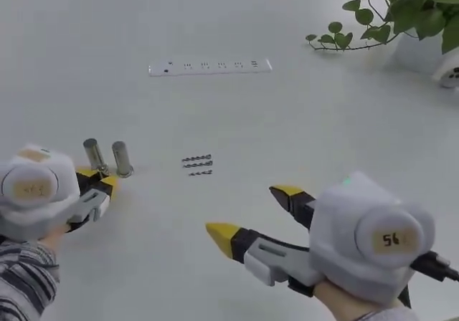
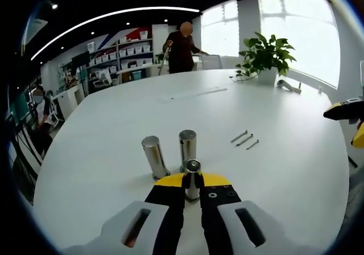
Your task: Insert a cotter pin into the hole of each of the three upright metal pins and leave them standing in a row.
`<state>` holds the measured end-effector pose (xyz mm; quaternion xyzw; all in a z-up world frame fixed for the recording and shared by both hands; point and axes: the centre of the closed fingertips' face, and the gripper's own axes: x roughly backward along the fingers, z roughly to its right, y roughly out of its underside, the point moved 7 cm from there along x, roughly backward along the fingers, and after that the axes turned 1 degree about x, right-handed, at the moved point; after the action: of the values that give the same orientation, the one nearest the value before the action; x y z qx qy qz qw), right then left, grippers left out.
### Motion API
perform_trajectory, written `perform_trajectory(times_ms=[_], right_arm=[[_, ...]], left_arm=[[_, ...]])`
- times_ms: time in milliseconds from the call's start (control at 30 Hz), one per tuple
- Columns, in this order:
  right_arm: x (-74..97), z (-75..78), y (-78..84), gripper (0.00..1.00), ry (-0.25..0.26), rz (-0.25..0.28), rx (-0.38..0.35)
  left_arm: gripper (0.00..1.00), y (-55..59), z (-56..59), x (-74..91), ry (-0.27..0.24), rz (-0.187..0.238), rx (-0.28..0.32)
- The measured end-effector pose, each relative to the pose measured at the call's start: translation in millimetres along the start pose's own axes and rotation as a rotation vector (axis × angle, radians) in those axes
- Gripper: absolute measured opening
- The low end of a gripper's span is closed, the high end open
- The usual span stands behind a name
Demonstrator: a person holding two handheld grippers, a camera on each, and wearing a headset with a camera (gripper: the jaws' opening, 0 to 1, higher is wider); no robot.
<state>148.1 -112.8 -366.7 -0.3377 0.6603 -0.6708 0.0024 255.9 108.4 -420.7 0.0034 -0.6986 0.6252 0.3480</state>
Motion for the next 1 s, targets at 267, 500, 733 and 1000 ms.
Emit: perform_trajectory(times_ms=[267, 500, 733, 1000], right_arm=[[3.9, -5.0, -0.3, 0.60, -0.006, 0.007, -0.001], [7.2, -8.7, -1.0, 0.60, -0.014, 0.012, 0.005], [12.1, -8.5, 2.9, 0.59, -0.012, 0.003, 0.002], [15.0, -6.8, 5.5, 0.59, -0.008, -0.001, -0.011]], left_arm=[[0.05, 3.9, 23.0, 5.8, -0.004, -0.016, 0.029], [0.05, 11.6, 39.3, 9.0, -0.013, -0.038, 0.059], [0.05, 17.9, 48.8, 7.7, -0.009, -0.054, 0.064], [0.05, 19.9, 54.5, 9.0, -0.006, -0.048, 0.031]])
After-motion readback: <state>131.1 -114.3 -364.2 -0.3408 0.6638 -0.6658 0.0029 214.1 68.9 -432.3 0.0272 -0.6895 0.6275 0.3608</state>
